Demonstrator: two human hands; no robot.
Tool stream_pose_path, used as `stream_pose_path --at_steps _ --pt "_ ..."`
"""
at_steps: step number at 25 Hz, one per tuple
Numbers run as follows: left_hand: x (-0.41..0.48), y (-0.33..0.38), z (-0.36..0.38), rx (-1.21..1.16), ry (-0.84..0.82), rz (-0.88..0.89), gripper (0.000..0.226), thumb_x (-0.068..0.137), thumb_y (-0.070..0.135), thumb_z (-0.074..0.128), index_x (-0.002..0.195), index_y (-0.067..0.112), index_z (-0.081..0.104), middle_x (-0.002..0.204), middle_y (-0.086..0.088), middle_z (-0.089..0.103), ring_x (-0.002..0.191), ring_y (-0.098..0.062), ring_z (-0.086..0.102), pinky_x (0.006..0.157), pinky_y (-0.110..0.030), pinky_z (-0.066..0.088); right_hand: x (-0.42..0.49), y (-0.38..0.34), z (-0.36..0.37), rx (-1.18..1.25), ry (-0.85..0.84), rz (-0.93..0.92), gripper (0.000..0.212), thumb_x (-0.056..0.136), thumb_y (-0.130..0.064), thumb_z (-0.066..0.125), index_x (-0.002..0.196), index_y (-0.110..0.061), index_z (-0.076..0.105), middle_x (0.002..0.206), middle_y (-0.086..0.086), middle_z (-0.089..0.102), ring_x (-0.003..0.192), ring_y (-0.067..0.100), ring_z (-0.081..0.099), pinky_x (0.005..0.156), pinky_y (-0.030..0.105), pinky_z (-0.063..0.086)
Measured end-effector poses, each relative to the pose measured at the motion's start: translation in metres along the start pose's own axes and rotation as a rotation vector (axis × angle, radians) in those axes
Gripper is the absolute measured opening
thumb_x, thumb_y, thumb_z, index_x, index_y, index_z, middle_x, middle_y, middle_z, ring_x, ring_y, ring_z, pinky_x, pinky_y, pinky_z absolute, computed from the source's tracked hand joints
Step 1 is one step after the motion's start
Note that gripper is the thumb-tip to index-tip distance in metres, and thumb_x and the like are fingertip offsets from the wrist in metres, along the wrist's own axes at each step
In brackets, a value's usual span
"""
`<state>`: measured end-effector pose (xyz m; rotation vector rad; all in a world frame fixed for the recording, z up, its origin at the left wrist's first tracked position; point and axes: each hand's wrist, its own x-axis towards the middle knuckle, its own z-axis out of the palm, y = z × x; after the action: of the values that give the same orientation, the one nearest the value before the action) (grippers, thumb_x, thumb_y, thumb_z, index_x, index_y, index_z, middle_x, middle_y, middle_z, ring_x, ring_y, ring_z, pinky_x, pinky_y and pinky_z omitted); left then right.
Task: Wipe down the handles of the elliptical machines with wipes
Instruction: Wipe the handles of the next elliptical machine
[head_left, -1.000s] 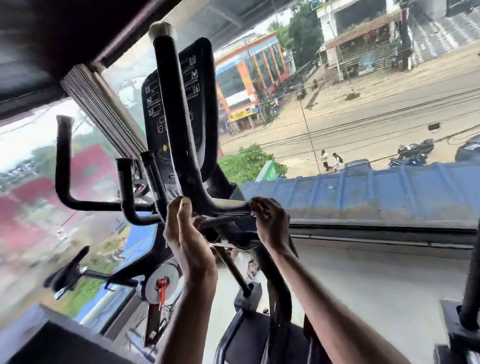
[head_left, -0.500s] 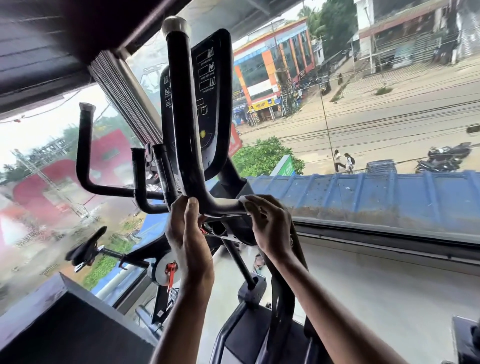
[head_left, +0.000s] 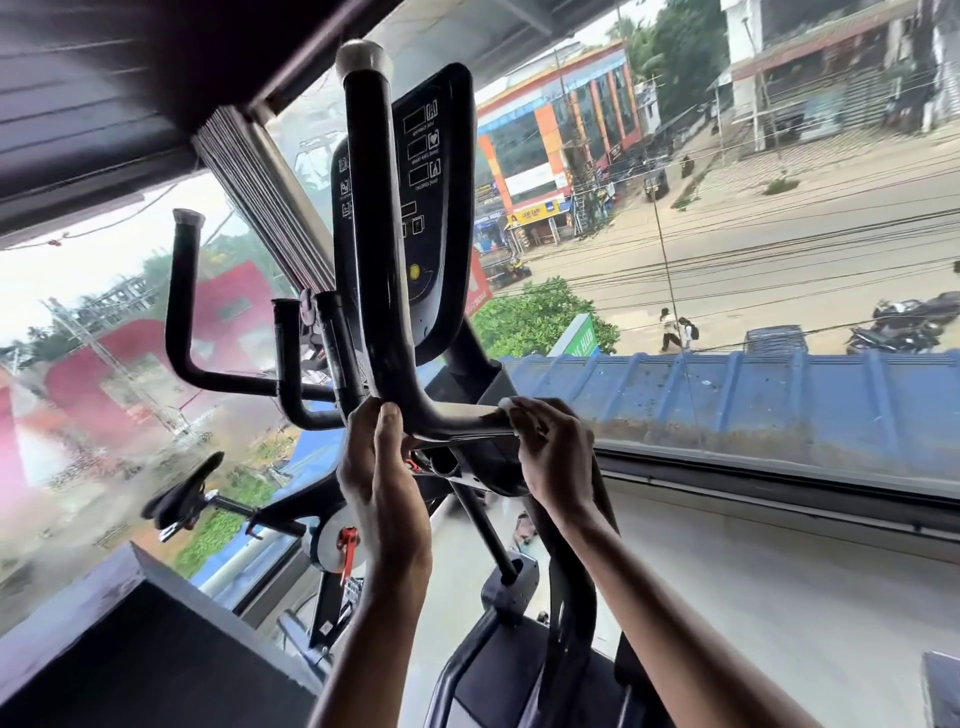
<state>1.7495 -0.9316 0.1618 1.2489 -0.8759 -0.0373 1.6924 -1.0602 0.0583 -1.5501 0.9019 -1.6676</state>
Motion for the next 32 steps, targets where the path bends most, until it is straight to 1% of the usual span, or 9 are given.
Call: stream_pose_path --at_steps 2,6,11,15,18,20,25,29,32 --pt "-0.001 0.001 0.001 -0.009 0.042 -0.041 0.019 0.093 0.036 0.055 0.085 0.032 0.071 0.089 0.005 0.067 0.089 -0.011 0.059 0.086 -0.045 0.050 0.005 0.003 0.001 -0.013 -0.006 0.109 0.009 0.095 -0.019 0.075 0.099 -0.019 0.083 0.098 -0.002 0.079 0.091 0.017 0.075 0.082 0.010 0.044" --pt "0.001 0.001 0.003 -0.046 0.115 -0.104 0.035 0.091 0.037 0.059 0.108 0.010 0.073 0.111 -0.013 0.074 0.106 -0.033 0.069 0.094 -0.057 0.056 -0.016 -0.064 -0.001 0.180 -0.033 -0.014 0.011 0.097 -0.019 0.072 0.101 -0.019 0.083 0.100 -0.009 0.076 0.092 0.004 0.071 0.084 0.020 0.053" --pt "-0.006 0.009 0.013 -0.047 0.173 -0.093 0.022 0.103 0.017 0.053 0.095 0.020 0.072 0.095 -0.001 0.072 0.093 -0.015 0.067 0.083 -0.035 0.055 -0.026 -0.056 -0.001 0.259 -0.002 -0.161 0.015 0.099 -0.015 0.069 0.109 -0.012 0.081 0.106 -0.003 0.073 0.095 0.011 0.070 0.081 0.025 0.057" --pt "-0.009 0.013 0.013 -0.020 0.157 -0.060 0.022 0.101 0.020 0.054 0.096 0.024 0.075 0.091 0.006 0.076 0.089 -0.010 0.069 0.082 -0.029 0.056 0.006 0.029 0.006 0.019 -0.001 0.110 0.014 0.095 -0.009 0.073 0.104 -0.016 0.082 0.102 -0.001 0.077 0.095 0.014 0.072 0.094 0.010 0.047" --pt "-0.009 0.013 0.013 0.005 0.162 -0.045 0.024 0.095 0.027 0.055 0.089 0.030 0.078 0.091 0.004 0.077 0.090 -0.012 0.071 0.083 -0.030 0.057 0.022 0.050 0.008 -0.043 -0.049 0.217 0.015 0.093 -0.009 0.074 0.100 -0.019 0.083 0.100 0.000 0.078 0.096 0.020 0.073 0.088 0.004 0.038" --pt "-0.009 0.012 0.014 0.001 0.167 -0.036 0.026 0.093 0.028 0.055 0.087 0.034 0.079 0.091 0.005 0.076 0.092 -0.013 0.070 0.082 -0.031 0.056 0.020 0.029 0.004 0.035 -0.066 0.214 0.013 0.091 -0.011 0.076 0.099 -0.019 0.084 0.099 -0.003 0.079 0.091 0.009 0.072 0.085 0.002 0.040" --pt "-0.011 0.012 0.018 0.023 0.208 -0.041 0.026 0.099 0.023 0.053 0.094 0.032 0.077 0.096 0.012 0.078 0.098 -0.010 0.071 0.088 -0.032 0.054 0.005 -0.007 -0.006 0.197 -0.137 -0.134 0.011 0.095 -0.015 0.075 0.103 -0.013 0.083 0.100 -0.007 0.075 0.092 0.000 0.069 0.084 0.013 0.050" --pt "-0.012 0.012 0.017 0.057 0.221 -0.055 0.025 0.106 0.016 0.050 0.104 0.026 0.073 0.099 0.013 0.078 0.102 -0.010 0.070 0.091 -0.035 0.054 0.030 0.056 0.000 -0.069 -0.086 0.014 0.016 0.090 -0.007 0.076 0.095 -0.020 0.083 0.089 -0.012 0.070 0.088 0.015 0.070 0.081 0.028 0.054" --pt "-0.013 0.013 0.019 0.067 0.227 -0.052 0.026 0.106 0.015 0.049 0.104 0.028 0.072 0.097 0.015 0.077 0.099 -0.006 0.070 0.093 -0.037 0.055 0.037 0.070 0.004 -0.122 -0.119 0.019 0.022 0.085 0.000 0.076 0.093 -0.020 0.084 0.086 -0.006 0.073 0.084 0.019 0.069 0.080 0.019 0.049"
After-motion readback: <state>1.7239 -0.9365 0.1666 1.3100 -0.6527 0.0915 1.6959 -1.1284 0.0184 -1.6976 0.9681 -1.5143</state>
